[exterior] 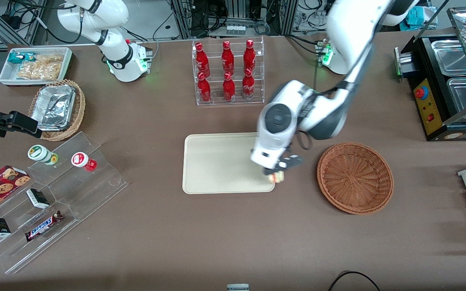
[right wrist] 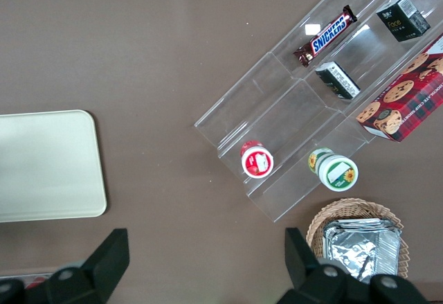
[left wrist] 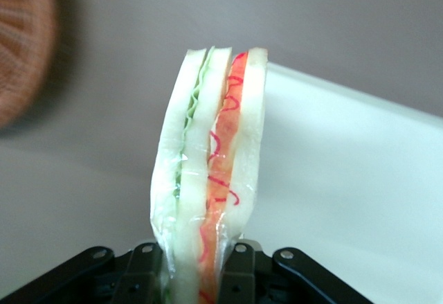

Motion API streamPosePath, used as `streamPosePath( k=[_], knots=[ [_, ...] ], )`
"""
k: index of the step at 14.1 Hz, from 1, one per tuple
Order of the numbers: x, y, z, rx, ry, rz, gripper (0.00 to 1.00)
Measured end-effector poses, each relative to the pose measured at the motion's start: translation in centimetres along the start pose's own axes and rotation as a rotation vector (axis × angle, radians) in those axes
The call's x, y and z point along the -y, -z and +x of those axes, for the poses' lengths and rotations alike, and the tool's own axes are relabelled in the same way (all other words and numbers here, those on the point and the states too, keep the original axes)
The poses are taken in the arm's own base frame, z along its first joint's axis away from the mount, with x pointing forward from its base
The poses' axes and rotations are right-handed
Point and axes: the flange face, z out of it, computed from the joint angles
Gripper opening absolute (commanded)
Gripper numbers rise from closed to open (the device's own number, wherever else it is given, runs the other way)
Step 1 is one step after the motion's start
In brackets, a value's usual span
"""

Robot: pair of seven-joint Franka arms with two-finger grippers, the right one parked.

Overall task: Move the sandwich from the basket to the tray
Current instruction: 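Carry the sandwich with the left gripper over the cream tray, then lower the sandwich onto the tray and open the left gripper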

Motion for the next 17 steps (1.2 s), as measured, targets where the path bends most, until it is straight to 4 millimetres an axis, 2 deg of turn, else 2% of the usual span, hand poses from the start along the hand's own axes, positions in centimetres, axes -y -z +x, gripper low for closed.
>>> streamPosePath(
  k=[2,5,9,13,14,15,17],
  knots=[
    [-3.5,-2.5,-2.4,0.009,-0.034,0.011,0.24],
    [-6.8,-6.6,-4.4,0.029,-0.079,0.034,0.25],
    [-9.3,-10.0,-5.8,0.038,-0.118,0.037,0.26],
    [-10.8,-11.2,-5.9,0.013,-0.161,-0.016,0.28],
    [-10.9,-11.5,-5.8,0.008,-0.164,-0.025,0.31],
    [-10.9,-11.7,-5.8,0.008,-0.166,-0.025,0.41],
    [-10.9,-11.8,-5.7,0.007,-0.168,-0.023,1.00]
  ],
)
